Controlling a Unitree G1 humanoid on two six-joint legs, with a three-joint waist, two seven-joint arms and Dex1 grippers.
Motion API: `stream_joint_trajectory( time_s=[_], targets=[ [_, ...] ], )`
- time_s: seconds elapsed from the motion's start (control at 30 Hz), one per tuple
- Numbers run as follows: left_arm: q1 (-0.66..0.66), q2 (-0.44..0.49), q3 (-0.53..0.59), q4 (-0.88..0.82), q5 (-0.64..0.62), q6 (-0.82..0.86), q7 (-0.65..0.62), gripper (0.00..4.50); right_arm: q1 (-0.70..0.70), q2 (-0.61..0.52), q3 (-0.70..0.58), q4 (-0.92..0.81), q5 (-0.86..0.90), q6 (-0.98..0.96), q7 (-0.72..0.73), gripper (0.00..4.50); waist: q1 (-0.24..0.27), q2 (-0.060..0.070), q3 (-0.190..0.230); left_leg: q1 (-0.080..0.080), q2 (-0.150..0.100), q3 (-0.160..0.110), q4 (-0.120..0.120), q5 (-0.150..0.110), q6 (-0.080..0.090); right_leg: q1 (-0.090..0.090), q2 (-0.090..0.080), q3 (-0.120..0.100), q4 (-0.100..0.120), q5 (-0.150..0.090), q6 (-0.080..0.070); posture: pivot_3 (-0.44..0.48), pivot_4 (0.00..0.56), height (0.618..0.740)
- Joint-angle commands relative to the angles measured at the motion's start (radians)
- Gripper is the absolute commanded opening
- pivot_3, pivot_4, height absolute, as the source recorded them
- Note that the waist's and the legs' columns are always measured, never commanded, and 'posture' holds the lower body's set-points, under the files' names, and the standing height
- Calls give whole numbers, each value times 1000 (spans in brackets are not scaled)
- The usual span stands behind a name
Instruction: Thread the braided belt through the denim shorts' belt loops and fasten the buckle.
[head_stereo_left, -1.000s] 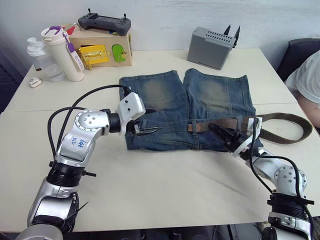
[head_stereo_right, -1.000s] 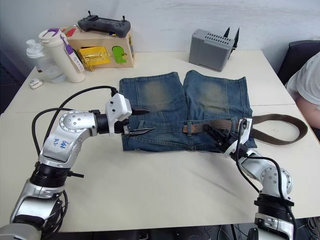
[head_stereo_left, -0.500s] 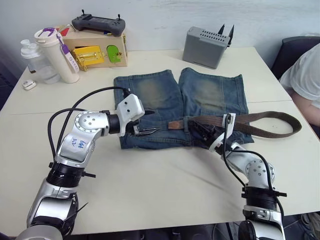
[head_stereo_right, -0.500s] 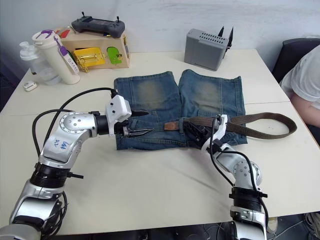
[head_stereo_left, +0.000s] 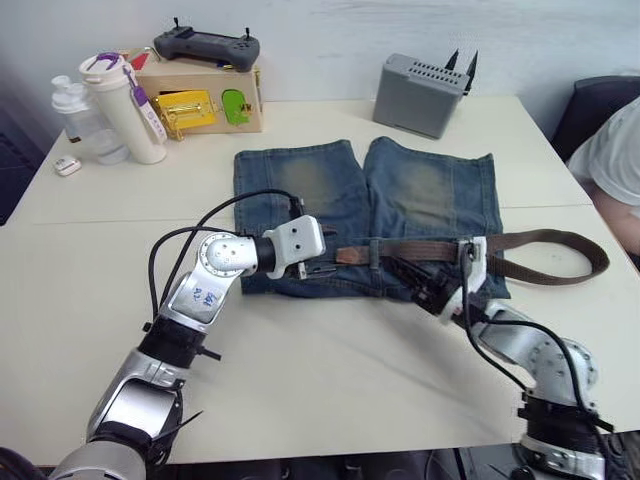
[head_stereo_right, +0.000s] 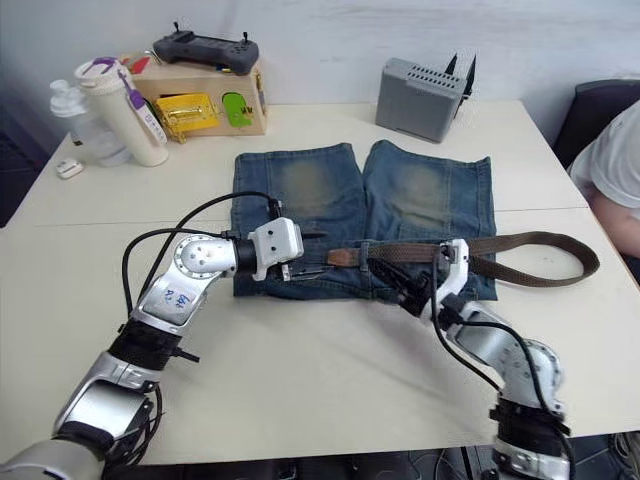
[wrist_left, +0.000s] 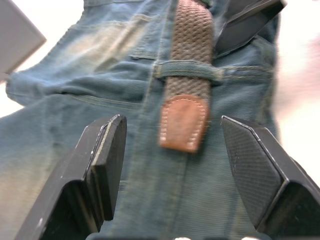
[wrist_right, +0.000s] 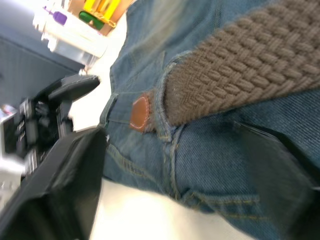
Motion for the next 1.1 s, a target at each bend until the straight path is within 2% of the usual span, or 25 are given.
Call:
stream_joint_trajectory(
  time_s=[0.03, 0.1, 0.17, 0.37, 0.57, 0.83, 0.93, 1.1],
  targets=[
    [-42, -5, 7, 41, 30, -124, 13, 3323, 24, -114, 40, -154, -75, -39, 122, 4461, 1, 0, 0, -1, 0, 0, 0, 0, 0, -1, 0, 0, 0, 0, 0, 0, 150, 736],
    [-66, 4, -19, 105, 89, -244, 27, 3323, 41, -219, 91, -211, -192, -97, 198, 4461, 2, 0, 0, -1, 0, 0, 0, 0, 0, -1, 0, 0, -1, 0, 0, 0, 150, 736],
    [-85, 12, -48, 169, 150, -349, 43, 3323, 51, -269, 111, -232, -256, -136, 231, 4461, 4, 0, 0, -2, 0, -1, 1, 0, 0, -1, 0, -1, -1, 0, 1, 0, 150, 736],
    [-114, 28, -111, 275, 304, -577, 131, 3323, 68, -277, 100, -235, -318, -177, 241, 4461, 5, -1, 0, -3, 0, -1, 1, 0, -1, -1, 0, -1, -2, 1, 2, 0, 150, 736],
    [-143, 30, -124, 336, 394, -671, 211, 3323, 87, -269, 84, -243, -332, -180, 232, 4461, 5, -1, 0, -4, 0, -2, 2, 0, 0, -1, 0, -2, -2, 1, 1, 0, 150, 736],
    [-189, -43, -133, 421, 472, -685, 336, 3323, 82, -273, 66, -248, -348, -169, 212, 4461, 7, -1, 0, -4, 0, -2, 3, 0, 0, -1, 0, -3, -2, 1, 2, 0, 150, 736],
    [-188, -44, -124, 420, 462, -706, 341, 2476, 93, -283, 51, -254, -347, -164, 209, 4500, 7, -1, 0, -4, 0, -2, 3, 1, -1, -1, 0, -3, -1, 1, 1, 0, 150, 736],
    [-178, -20, -111, 395, 445, -727, 327, 224, 131, -311, 14, -257, -387, -164, 196, 4500, 7, -1, 0, -4, 0, -2, 4, 1, -1, -1, -1, -3, -1, 1, 1, 0, 150, 736]
  ],
)
